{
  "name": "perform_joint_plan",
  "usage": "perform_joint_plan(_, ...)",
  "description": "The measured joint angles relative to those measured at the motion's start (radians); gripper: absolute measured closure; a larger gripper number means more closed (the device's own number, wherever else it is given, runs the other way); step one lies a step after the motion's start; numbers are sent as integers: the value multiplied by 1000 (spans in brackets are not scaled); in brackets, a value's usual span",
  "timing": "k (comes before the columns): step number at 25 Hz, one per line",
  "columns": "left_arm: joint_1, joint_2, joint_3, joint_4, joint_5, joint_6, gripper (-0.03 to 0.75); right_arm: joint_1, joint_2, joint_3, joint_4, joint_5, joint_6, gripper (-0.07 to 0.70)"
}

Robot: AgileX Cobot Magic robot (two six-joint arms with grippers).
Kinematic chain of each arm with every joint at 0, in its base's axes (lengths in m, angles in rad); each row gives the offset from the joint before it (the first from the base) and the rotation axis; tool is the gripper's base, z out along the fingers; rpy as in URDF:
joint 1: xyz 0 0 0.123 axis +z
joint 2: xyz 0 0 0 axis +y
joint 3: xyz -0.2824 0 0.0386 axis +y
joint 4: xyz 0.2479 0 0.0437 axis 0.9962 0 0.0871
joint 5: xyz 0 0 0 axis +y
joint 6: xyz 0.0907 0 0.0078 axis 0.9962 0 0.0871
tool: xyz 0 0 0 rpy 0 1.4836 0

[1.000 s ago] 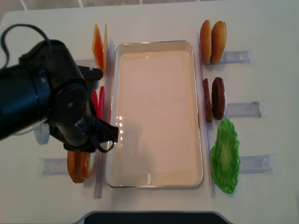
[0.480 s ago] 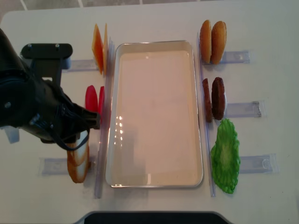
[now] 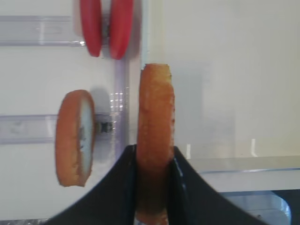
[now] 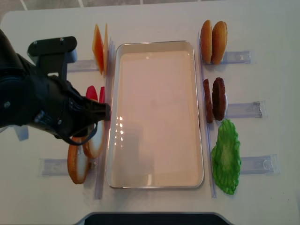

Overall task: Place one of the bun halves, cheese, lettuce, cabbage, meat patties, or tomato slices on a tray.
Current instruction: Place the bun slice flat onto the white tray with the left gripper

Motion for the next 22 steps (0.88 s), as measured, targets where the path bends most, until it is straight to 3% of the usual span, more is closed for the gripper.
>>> perform_joint_plan(3,0,0,0,-52,-81,20,591,0,0,0,0,0,0,76)
perform_joint_plan(4,5,0,0,-94,-136,41,591,0,0,0,0,0,0,76)
perform_joint_plan(7,30,0,0,-165,-173,103,591,0,0,0,0,0,0,76)
perform_joint_plan(12,178,0,0,-472,-224,400,592,0,0,0,0,0,0,76)
perform_joint_plan(15,259,0,8,-744,-267,658,592,0,0,0,0,0,0,76)
perform_joint_plan(18,297,0,43,-958,-285,873,592,0,0,0,0,0,0,76)
perform_joint_plan(22,310,0,122,-1099,-317,1001,592,0,0,0,0,0,0,76)
